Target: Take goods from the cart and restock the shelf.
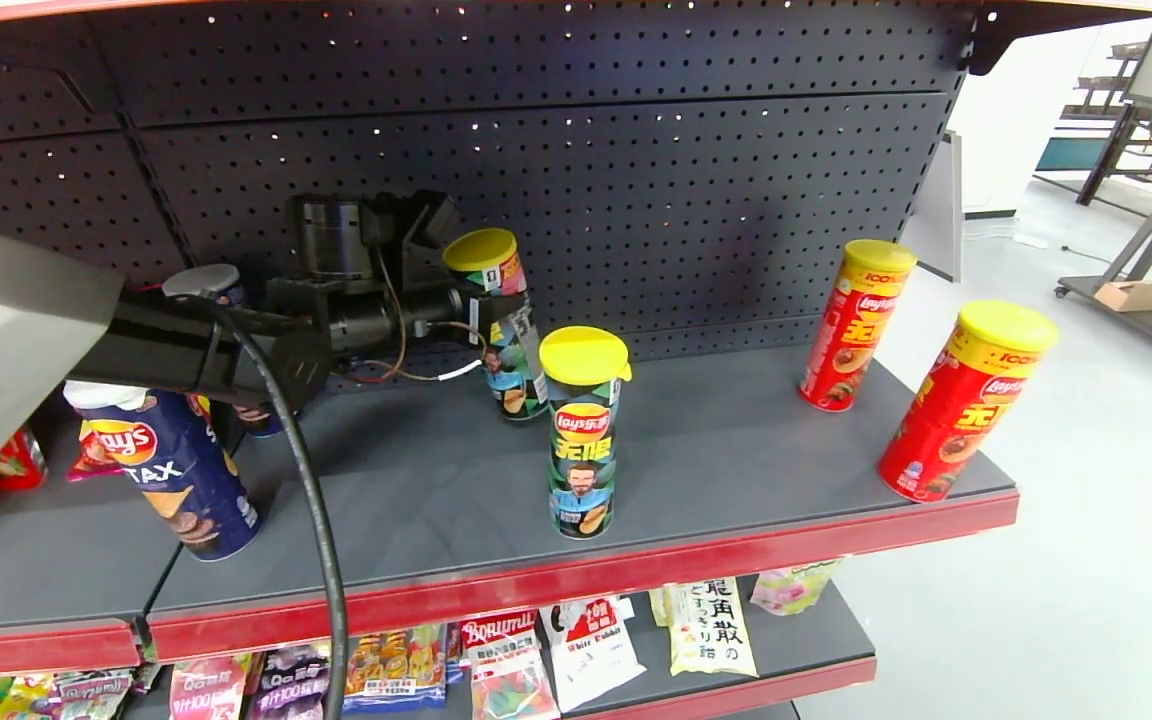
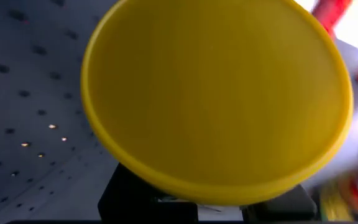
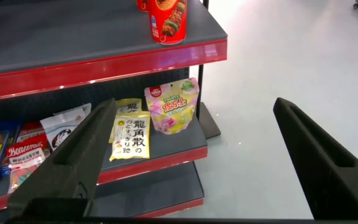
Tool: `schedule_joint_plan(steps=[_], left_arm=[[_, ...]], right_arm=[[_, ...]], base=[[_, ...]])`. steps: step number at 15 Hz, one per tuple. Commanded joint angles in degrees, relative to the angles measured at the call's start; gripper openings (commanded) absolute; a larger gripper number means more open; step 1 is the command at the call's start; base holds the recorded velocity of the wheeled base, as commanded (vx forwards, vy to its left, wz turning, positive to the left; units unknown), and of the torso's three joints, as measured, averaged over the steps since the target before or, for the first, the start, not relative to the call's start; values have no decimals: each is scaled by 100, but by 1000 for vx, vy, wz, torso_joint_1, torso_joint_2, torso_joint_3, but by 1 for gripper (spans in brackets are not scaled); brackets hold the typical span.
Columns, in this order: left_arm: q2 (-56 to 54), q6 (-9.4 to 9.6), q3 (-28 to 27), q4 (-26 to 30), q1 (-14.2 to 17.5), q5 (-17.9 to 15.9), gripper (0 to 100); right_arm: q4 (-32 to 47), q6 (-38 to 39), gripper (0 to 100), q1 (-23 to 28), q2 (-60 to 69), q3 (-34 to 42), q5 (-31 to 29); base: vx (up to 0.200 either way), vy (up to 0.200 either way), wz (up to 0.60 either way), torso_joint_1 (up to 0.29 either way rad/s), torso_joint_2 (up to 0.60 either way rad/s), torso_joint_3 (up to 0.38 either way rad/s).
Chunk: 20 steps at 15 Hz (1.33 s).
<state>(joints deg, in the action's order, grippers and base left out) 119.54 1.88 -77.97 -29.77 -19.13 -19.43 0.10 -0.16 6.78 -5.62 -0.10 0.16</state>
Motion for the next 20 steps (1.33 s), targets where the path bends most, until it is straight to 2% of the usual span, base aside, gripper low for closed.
schedule_joint_plan(steps=[1,3,11,20], left_arm=[[166,-3,-104,-3,-91,27,0],[307,-21,-262,-64,-118,150,0],[676,-38,-473,-398,-205,141,0],[869,-21,-588,-486,-320,141,0]], right_arm=[[-1,-2,100,-1,-9,1,2],[-1,-2,100,-1,-9,1,2],[-1,-2,100,-1,-9,1,2],[-1,-2,100,-1,-9,1,2]], base=[[0,0,0,0,0,0],[0,0,0,0,0,0],[0,0,0,0,0,0],[0,0,0,0,0,0]])
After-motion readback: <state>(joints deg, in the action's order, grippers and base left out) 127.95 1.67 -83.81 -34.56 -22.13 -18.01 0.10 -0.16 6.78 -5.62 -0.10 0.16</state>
